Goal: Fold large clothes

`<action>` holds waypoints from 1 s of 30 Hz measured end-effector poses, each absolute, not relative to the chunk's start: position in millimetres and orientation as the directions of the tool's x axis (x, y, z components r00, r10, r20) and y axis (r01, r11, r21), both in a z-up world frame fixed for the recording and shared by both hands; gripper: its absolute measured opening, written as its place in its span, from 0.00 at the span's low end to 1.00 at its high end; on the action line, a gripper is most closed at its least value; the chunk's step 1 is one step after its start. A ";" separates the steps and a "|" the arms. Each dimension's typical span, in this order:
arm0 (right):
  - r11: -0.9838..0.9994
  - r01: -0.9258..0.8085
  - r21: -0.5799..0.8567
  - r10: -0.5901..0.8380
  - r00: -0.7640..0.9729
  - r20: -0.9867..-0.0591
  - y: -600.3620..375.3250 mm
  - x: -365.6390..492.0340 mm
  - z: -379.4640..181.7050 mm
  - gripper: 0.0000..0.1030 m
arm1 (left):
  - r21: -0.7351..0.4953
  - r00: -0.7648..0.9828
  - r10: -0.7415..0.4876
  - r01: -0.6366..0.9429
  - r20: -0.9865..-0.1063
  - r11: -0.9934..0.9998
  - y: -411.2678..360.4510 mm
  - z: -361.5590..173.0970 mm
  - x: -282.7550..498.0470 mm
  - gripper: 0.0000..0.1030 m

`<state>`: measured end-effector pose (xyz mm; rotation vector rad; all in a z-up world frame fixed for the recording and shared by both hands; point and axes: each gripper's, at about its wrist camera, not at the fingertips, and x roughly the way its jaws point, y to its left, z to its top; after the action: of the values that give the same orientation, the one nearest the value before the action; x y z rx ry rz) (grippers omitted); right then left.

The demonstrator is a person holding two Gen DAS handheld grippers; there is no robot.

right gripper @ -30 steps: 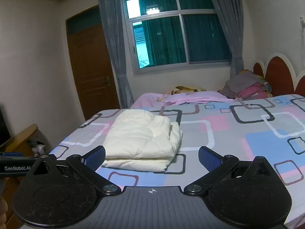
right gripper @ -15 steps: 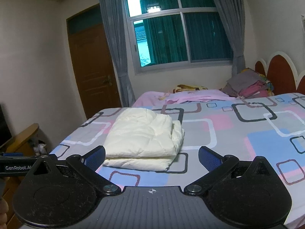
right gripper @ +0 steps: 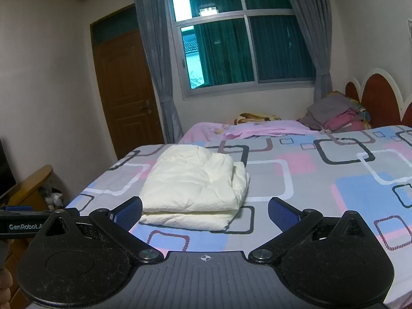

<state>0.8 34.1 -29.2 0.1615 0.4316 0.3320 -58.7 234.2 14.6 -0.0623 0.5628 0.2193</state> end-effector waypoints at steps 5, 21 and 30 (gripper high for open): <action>0.933 -0.279 0.225 0.349 0.854 -0.386 34.1 1.9 -30.7 1.00 | -0.002 0.821 0.191 -0.228 -0.538 0.974 234.4 14.7 -58.5 1.00; 0.934 -0.278 0.226 0.349 0.845 -0.406 38.6 12.1 -36.2 1.00 | -0.011 0.811 0.186 -0.231 -0.555 0.973 237.8 9.2 -46.7 1.00; 0.940 -0.264 0.218 0.335 0.836 -0.434 38.9 22.4 -50.7 1.00 | -0.071 0.815 0.119 -0.192 -0.567 0.979 244.3 -11.1 -30.4 0.96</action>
<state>22.4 38.9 -50.7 0.1519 0.4859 0.3185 -30.4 244.3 -11.1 -0.1267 0.5954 0.1664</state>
